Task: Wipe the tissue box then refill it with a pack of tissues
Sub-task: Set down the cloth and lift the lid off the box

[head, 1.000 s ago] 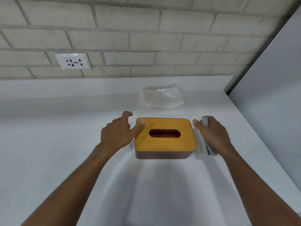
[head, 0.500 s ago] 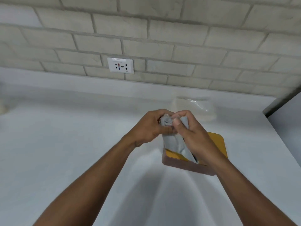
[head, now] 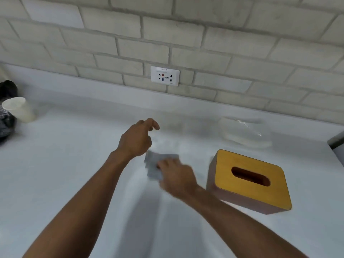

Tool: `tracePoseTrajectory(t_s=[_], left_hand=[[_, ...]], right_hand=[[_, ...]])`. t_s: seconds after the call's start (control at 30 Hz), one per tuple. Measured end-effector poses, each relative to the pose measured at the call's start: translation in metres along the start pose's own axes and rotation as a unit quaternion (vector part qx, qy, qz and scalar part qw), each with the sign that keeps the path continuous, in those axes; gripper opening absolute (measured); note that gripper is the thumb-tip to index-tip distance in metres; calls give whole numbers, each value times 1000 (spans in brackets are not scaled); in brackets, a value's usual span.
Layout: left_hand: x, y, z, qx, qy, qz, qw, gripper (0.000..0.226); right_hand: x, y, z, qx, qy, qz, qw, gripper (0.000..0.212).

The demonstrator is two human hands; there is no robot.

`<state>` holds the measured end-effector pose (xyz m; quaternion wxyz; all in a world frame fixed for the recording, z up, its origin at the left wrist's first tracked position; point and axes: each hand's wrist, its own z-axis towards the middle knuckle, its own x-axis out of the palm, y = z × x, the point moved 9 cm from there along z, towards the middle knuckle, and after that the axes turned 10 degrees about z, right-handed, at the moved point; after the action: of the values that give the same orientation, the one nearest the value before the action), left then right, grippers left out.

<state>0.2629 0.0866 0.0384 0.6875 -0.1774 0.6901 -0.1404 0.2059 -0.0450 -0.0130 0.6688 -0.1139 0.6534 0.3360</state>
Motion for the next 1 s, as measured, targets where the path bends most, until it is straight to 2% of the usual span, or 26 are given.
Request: tracePoseTrajectory(t_s=[0.07,0.13,0.23,0.4,0.57,0.77,0.93,1.0], left_hand=[[8,-4,0,15,24,-11,1000,48],[21,-12,-1,40,46,-37,997,36],[38,-34,-1,69,59,-60,994,22],[61,-82,8,109,87,-19,990,18],[65,-135,14,164,99,2,982,14],[75,-213,11,244,109,18,963,16],[93,-264,5,266,113,33,957,20],[103,-272,4,262,105,74,956,29]], right_hand=[[28,8,-19,16,75,36,996,45],[19,9,-31,26,39,75,996,52],[-18,-9,-37,67,-1,143,987,41],[-81,-68,-43,169,-19,239,956,14],[-128,-120,-53,213,-58,345,912,7],[-172,-193,-96,246,-103,328,906,8],[-188,-255,-149,293,-130,314,894,8],[-183,-272,-166,310,-123,272,903,11]])
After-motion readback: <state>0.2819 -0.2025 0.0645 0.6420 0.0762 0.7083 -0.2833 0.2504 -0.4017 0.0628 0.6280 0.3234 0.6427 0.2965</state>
